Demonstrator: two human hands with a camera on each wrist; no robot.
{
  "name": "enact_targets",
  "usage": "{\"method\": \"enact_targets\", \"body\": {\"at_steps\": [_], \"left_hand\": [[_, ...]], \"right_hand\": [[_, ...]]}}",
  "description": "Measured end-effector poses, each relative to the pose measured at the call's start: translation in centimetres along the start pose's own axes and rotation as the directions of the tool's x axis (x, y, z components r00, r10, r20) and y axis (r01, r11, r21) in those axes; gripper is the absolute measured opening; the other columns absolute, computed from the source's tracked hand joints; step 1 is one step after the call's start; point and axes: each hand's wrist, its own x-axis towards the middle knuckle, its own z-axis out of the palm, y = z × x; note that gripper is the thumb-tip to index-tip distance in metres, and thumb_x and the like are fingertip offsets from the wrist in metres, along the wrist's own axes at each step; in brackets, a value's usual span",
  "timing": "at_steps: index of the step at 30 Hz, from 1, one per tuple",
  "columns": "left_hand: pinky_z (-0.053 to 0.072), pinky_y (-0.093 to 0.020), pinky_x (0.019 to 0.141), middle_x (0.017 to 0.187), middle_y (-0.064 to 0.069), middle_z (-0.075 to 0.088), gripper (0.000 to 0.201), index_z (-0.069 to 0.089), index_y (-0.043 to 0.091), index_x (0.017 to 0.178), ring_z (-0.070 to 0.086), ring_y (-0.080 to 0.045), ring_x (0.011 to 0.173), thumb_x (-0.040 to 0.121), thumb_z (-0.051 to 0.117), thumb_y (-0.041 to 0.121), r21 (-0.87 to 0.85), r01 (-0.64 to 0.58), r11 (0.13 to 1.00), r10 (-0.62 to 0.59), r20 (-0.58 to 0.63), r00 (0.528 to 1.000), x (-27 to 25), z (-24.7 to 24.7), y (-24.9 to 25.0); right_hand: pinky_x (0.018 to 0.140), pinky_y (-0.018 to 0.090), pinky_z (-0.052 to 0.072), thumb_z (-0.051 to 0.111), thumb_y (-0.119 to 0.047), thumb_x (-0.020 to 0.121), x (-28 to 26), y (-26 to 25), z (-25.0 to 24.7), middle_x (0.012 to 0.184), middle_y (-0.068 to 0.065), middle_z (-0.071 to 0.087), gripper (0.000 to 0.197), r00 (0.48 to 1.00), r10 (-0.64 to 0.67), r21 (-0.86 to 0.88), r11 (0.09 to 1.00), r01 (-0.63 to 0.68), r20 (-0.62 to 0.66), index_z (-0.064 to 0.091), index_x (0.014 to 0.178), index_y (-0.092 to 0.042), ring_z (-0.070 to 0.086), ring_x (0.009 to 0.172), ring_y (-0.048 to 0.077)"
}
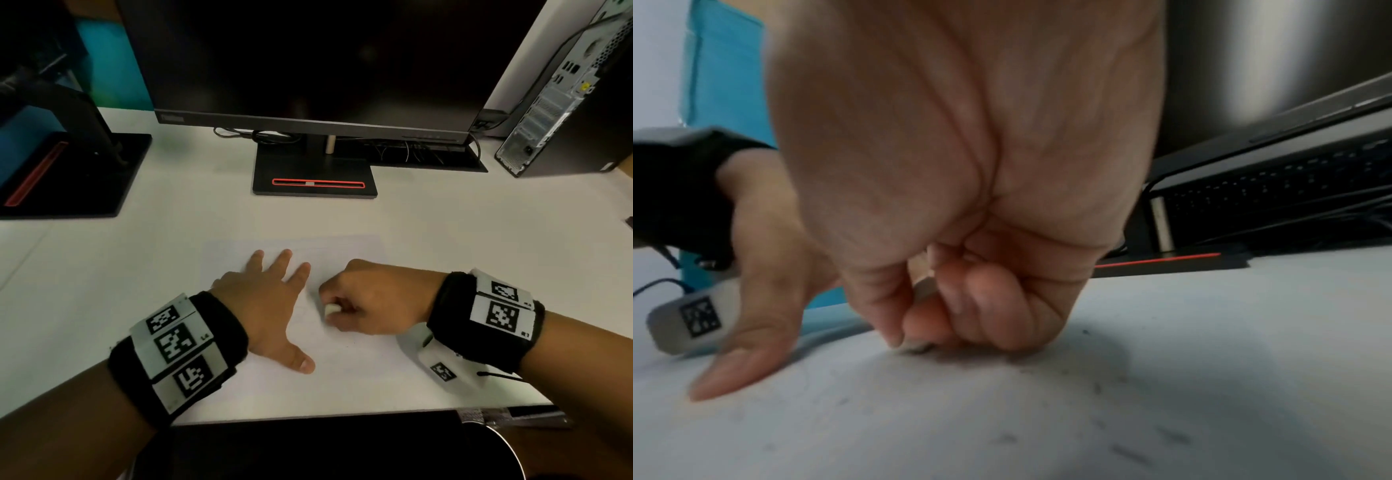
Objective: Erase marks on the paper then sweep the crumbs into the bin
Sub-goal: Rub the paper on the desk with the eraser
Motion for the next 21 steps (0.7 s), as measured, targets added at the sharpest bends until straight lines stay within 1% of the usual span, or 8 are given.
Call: {"method": "enact_targets", "body": {"at_steps": [2, 5, 9, 11, 13, 15, 18, 21], "left_hand": [[0.033, -0.059, 0.114, 0.163, 0.006, -0.031, 0.143, -0.025, 0.035, 0.155, -0.019, -0.033, 0.152, 0.058, 0.065, 0.09, -0.018, 0.005, 1.0, -0.004, 0.007, 1.0, 0.1, 0.1, -0.2], [0.032, -0.061, 0.114, 0.162, 0.007, -0.033, 0.144, -0.026, 0.035, 0.154, -0.022, -0.033, 0.152, 0.057, 0.066, 0.09, -0.034, 0.009, 0.999, -0.008, 0.017, 1.0, 0.3, 0.2, -0.1], [0.033, -0.061, 0.113, 0.162, 0.008, -0.033, 0.144, -0.026, 0.035, 0.154, -0.022, -0.033, 0.152, 0.057, 0.066, 0.089, -0.04, 0.011, 0.999, -0.01, 0.021, 1.0, 0.3, 0.2, -0.1], [0.033, -0.061, 0.113, 0.162, 0.007, -0.033, 0.145, -0.026, 0.035, 0.154, -0.022, -0.033, 0.152, 0.057, 0.066, 0.09, -0.04, 0.011, 0.999, -0.01, 0.025, 1.0, 0.3, 0.2, -0.1], [0.032, -0.061, 0.114, 0.162, 0.007, -0.034, 0.145, -0.026, 0.035, 0.154, -0.022, -0.033, 0.152, 0.057, 0.066, 0.09, -0.036, 0.012, 0.999, -0.011, 0.028, 1.0, 0.3, 0.2, -0.1], [0.033, -0.061, 0.114, 0.162, 0.008, -0.034, 0.144, -0.027, 0.035, 0.154, -0.022, -0.033, 0.152, 0.057, 0.066, 0.09, -0.034, 0.013, 0.999, -0.012, 0.027, 1.0, 0.4, 0.2, -0.1], [0.034, -0.061, 0.113, 0.162, 0.008, -0.033, 0.144, -0.026, 0.036, 0.154, -0.022, -0.032, 0.152, 0.057, 0.065, 0.09, -0.031, 0.011, 0.999, -0.01, 0.023, 1.0, 0.4, 0.3, -0.1], [0.033, -0.061, 0.113, 0.162, 0.008, -0.034, 0.144, -0.027, 0.035, 0.154, -0.023, -0.033, 0.151, 0.057, 0.065, 0.091, -0.029, 0.008, 1.0, -0.007, 0.026, 1.0, 0.4, 0.3, -0.1]], "right_hand": [[0.058, 0.028, 0.041, 0.056, -0.021, 0.091, 0.0, 0.7, -0.7, 0.06, 0.001, 0.05, 0.025, 0.999, 0.043, -0.01, 0.999, -0.043, 0.0, 0.052, 0.071, -0.008, 0.042, 0.057, 0.016], [0.058, 0.032, 0.04, 0.054, -0.021, 0.09, 0.1, 1.4, -1.0, 0.059, 0.003, 0.049, 0.025, 0.992, 0.096, -0.042, 0.994, -0.1, -0.086, 0.049, 0.069, -0.008, 0.039, 0.055, 0.015], [0.055, 0.021, 0.036, 0.056, -0.02, 0.091, -0.6, 0.1, 0.4, 0.057, -0.001, 0.048, 0.024, 1.0, 0.0, -0.003, 1.0, 0.0, -0.019, 0.051, 0.07, -0.009, 0.042, 0.055, 0.016], [0.055, 0.02, 0.034, 0.058, -0.02, 0.091, -0.6, 0.9, -0.2, 0.058, 0.0, 0.049, 0.025, 0.999, 0.037, -0.007, 0.999, -0.037, -0.032, 0.052, 0.07, -0.009, 0.042, 0.055, 0.016], [0.055, 0.021, 0.032, 0.057, -0.021, 0.091, -0.4, 1.6, -0.8, 0.058, 0.001, 0.049, 0.025, 0.992, 0.083, -0.036, 0.996, -0.086, -0.094, 0.05, 0.069, -0.009, 0.04, 0.054, 0.017], [0.055, 0.021, 0.03, 0.055, -0.021, 0.091, -0.3, 1.0, -0.3, 0.057, 0.0, 0.048, 0.025, 0.993, 0.055, -0.052, 0.997, -0.06, -0.1, 0.049, 0.07, -0.009, 0.041, 0.053, 0.016], [0.054, 0.018, 0.034, 0.057, -0.02, 0.091, -0.7, -0.5, 0.7, 0.057, -0.001, 0.05, 0.023, 1.0, -0.022, -0.009, 1.0, 0.022, -0.011, 0.053, 0.071, -0.009, 0.044, 0.054, 0.015], [0.058, 0.027, 0.041, 0.057, -0.02, 0.09, -0.5, 0.7, -0.7, 0.06, 0.004, 0.052, 0.023, 0.999, 0.05, -0.028, 0.998, -0.051, -0.018, 0.053, 0.07, -0.007, 0.045, 0.057, 0.018]]}}
